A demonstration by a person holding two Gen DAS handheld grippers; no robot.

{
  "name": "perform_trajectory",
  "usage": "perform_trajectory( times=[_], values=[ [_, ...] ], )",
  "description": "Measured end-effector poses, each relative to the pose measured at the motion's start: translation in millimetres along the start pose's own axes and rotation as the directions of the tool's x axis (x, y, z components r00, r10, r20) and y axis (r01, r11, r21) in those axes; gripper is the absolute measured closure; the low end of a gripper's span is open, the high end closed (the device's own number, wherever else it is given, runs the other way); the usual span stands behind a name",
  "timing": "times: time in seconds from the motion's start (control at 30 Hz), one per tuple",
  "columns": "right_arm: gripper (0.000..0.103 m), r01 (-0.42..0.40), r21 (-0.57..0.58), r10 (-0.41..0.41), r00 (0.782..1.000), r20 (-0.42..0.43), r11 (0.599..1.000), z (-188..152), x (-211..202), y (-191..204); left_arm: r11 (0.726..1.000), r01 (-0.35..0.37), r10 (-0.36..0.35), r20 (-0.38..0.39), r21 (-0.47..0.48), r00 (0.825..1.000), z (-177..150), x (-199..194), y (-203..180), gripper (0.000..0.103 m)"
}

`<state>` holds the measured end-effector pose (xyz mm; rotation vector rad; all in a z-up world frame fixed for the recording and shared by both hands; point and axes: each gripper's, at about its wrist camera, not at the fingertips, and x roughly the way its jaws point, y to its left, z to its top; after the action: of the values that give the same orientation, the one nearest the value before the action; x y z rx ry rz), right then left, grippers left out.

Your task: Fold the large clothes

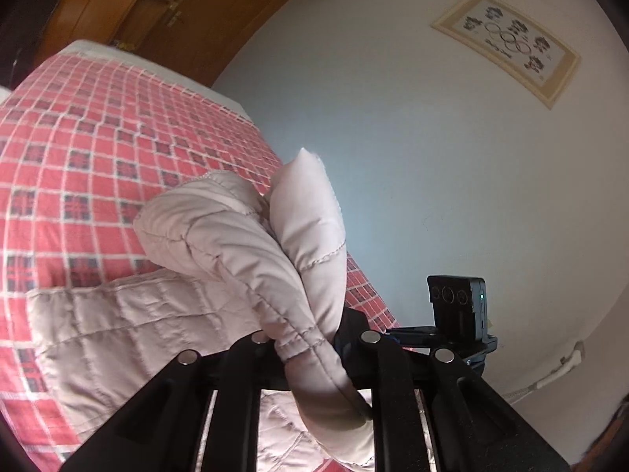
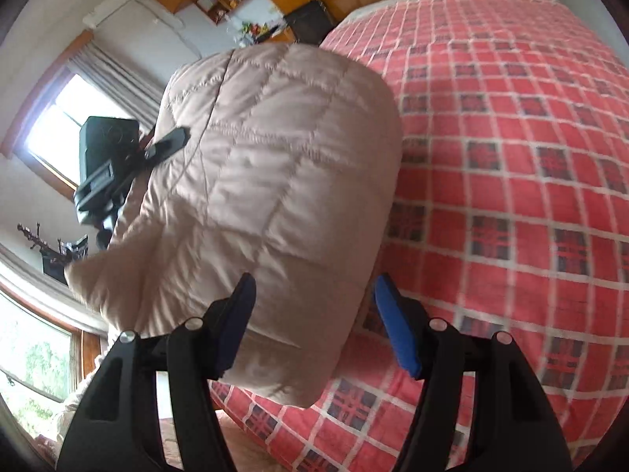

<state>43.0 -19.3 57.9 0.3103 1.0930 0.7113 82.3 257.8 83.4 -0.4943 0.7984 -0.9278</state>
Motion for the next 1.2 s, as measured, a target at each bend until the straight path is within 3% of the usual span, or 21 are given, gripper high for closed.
perform_trajectory(
  times=[0.17, 0.4, 0.63, 0.83, 0.9, 0.97, 1.0, 1.1, 1.2],
  values=[
    [0.039, 0.005, -0.018, -0.006, 0.998, -0.056, 1.0, 3, 27, 8, 0.997, 0.017, -0.016, 0.014, -0.079, 1.0, -19, -11, 49, 0.09],
    [0.039, 0.041, -0.07, -0.049, 0.992, -0.118, 0.997, 4, 53, 24, 0.989, -0.055, 0.053, -0.019, -0.137, 0.998, -52, -13, 98, 0.087],
    [0.031, 0.102, -0.101, -0.116, 0.982, -0.147, 0.99, -2, 81, 33, 0.977, -0.11, 0.104, -0.041, -0.18, 0.994, -62, -21, 108, 0.073],
    [0.032, 0.102, -0.104, -0.116, 0.983, -0.141, 0.989, 0, 84, 31, 0.959, -0.232, 0.235, -0.006, -0.165, 0.972, -77, -67, 82, 0.062],
    [0.032, 0.096, -0.1, -0.11, 0.984, -0.141, 0.99, 0, 84, 30, 0.956, -0.245, 0.251, 0.015, -0.159, 0.968, -82, -83, 67, 0.061],
    [0.032, 0.095, -0.097, -0.108, 0.984, -0.14, 0.991, 0, 84, 31, 0.968, -0.207, 0.215, 0.037, -0.143, 0.976, -89, -96, 46, 0.058],
    [0.032, 0.094, -0.097, -0.107, 0.985, -0.139, 0.991, 1, 84, 31, 0.972, -0.196, 0.201, 0.029, -0.128, 0.979, -94, -99, 31, 0.057],
    [0.032, 0.094, -0.091, -0.106, 0.985, -0.134, 0.991, 2, 83, 32, 0.976, -0.209, 0.209, -0.018, -0.061, 0.978, -108, -96, -4, 0.043],
    [0.032, 0.098, -0.086, -0.109, 0.986, -0.129, 0.991, 1, 83, 32, 0.972, -0.229, 0.224, -0.09, -0.048, 0.97, -118, -79, -17, 0.043]
  ],
)
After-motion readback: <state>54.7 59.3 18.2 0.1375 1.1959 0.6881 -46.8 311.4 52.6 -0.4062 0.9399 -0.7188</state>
